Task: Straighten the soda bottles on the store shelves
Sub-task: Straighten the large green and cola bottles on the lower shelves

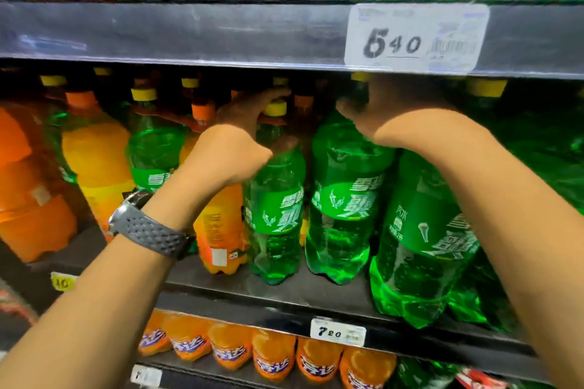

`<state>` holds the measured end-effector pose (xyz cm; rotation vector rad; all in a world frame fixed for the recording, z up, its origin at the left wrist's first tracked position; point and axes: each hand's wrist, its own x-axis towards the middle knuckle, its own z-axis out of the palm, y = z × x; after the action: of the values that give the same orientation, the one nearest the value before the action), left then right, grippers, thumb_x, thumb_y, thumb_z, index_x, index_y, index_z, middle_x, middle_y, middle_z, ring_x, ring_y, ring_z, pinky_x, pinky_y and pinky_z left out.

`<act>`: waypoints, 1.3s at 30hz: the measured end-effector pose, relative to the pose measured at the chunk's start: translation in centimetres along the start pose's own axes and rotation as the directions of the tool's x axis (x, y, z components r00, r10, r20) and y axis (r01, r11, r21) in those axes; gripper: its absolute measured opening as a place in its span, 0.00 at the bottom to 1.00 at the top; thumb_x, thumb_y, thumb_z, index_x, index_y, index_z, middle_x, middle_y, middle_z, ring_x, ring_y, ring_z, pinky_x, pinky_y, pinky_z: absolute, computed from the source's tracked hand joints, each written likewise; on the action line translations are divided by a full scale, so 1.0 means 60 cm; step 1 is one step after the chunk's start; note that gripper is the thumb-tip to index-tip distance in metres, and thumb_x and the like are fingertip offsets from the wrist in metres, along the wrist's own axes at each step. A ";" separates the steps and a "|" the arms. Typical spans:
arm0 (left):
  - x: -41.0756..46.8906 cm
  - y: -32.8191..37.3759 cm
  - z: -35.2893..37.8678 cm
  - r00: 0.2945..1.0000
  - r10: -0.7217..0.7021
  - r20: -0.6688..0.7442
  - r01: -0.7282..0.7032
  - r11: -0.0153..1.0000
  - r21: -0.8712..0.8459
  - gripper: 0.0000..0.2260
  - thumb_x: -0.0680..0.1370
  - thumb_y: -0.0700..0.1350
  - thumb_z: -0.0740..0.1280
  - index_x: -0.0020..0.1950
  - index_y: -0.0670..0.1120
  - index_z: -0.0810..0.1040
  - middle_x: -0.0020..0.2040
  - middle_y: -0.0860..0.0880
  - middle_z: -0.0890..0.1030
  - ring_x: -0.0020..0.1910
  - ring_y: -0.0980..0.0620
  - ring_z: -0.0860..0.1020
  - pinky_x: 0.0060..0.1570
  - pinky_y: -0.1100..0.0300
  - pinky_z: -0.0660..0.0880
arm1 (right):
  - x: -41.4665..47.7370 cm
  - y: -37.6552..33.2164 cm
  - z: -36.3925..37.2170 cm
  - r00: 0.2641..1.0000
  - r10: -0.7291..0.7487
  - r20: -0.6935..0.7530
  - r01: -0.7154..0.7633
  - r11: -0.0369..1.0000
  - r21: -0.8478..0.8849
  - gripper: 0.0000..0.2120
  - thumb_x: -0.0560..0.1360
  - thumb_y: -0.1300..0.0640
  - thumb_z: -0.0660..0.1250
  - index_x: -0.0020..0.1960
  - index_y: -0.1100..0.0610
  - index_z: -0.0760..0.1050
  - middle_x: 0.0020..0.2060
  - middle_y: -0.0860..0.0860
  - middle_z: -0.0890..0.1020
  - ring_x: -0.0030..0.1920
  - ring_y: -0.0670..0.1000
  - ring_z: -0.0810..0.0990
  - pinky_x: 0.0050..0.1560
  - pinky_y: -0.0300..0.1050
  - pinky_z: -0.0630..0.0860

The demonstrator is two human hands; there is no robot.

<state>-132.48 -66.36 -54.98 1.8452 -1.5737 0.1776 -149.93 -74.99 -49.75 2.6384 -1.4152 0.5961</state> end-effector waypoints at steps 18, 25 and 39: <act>-0.011 0.010 0.024 0.987 -0.087 -0.135 0.087 0.996 -0.010 0.28 0.73 0.53 0.72 0.71 0.62 0.65 0.68 0.51 0.73 0.61 0.45 0.76 0.60 0.52 0.74 | -0.002 0.006 0.001 0.993 -0.077 -0.094 0.085 0.993 0.086 0.25 0.81 0.46 0.53 0.69 0.64 0.65 0.66 0.64 0.70 0.65 0.63 0.69 0.62 0.53 0.67; -0.015 0.016 0.022 0.980 -0.132 -0.147 0.131 0.991 -0.015 0.28 0.73 0.51 0.72 0.71 0.59 0.66 0.67 0.49 0.74 0.61 0.45 0.76 0.59 0.48 0.75 | -0.004 0.011 -0.002 0.987 -0.131 -0.094 0.139 0.987 0.086 0.26 0.82 0.48 0.52 0.72 0.65 0.59 0.69 0.64 0.67 0.68 0.64 0.66 0.64 0.53 0.65; -0.015 0.006 0.016 0.991 -0.107 -0.078 0.100 0.990 -0.096 0.28 0.72 0.49 0.74 0.69 0.60 0.67 0.66 0.51 0.74 0.59 0.48 0.77 0.59 0.48 0.76 | -0.002 0.008 0.011 0.990 -0.072 -0.122 0.085 0.991 0.100 0.30 0.80 0.43 0.54 0.75 0.59 0.52 0.72 0.61 0.63 0.69 0.64 0.65 0.65 0.57 0.63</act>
<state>-133.36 -66.19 -56.03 1.8194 -1.4028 0.1306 -150.16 -75.37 -50.46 2.6731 -1.2743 0.8246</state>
